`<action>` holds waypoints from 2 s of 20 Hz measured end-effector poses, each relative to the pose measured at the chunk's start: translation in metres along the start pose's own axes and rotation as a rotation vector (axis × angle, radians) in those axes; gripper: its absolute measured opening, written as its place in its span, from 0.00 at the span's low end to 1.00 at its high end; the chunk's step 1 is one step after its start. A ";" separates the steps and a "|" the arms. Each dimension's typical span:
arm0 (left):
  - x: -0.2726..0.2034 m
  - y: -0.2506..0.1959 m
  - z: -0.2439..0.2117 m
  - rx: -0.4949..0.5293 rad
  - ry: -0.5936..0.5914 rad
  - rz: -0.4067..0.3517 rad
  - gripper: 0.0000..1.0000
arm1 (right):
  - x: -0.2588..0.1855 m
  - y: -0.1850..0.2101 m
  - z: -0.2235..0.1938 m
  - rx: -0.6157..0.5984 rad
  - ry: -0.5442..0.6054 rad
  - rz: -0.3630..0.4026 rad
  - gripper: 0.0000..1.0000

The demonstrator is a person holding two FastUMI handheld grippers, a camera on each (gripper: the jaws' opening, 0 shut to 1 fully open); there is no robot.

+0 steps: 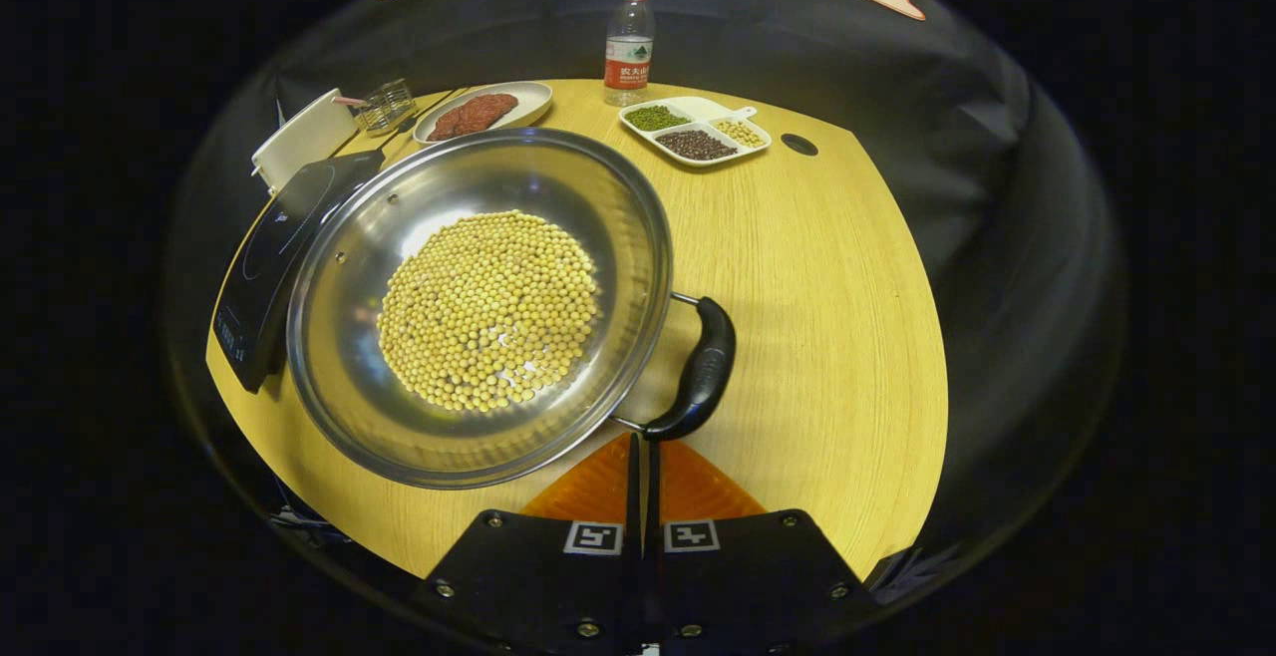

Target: First push the handle of the pot to place it horizontally, then grasp the pot with both hands and set it on the induction cooktop.

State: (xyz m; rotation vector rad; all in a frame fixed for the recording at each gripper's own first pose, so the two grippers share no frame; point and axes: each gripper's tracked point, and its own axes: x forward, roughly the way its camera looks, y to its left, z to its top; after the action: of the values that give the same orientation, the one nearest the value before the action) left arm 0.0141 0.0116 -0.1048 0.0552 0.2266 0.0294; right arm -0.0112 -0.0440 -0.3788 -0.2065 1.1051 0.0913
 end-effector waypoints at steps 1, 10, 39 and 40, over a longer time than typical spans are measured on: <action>-0.001 -0.002 -0.002 0.000 0.003 0.005 0.95 | 0.001 -0.002 0.003 0.004 -0.006 0.008 0.01; -0.008 -0.007 -0.014 -0.011 0.043 0.067 0.97 | 0.013 -0.016 0.030 -0.013 -0.042 0.042 0.01; 0.114 -0.037 -0.219 -0.041 0.437 -0.236 0.98 | -0.030 -0.015 0.072 0.205 -0.351 -0.018 0.96; 0.119 -0.037 -0.227 -0.037 0.453 -0.234 0.98 | -0.026 -0.015 0.074 0.203 -0.347 -0.020 0.96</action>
State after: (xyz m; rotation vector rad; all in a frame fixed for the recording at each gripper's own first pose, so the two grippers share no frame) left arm 0.0796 -0.0094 -0.3548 -0.0157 0.6842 -0.1885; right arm 0.0450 -0.0423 -0.3217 -0.0174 0.7598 -0.0042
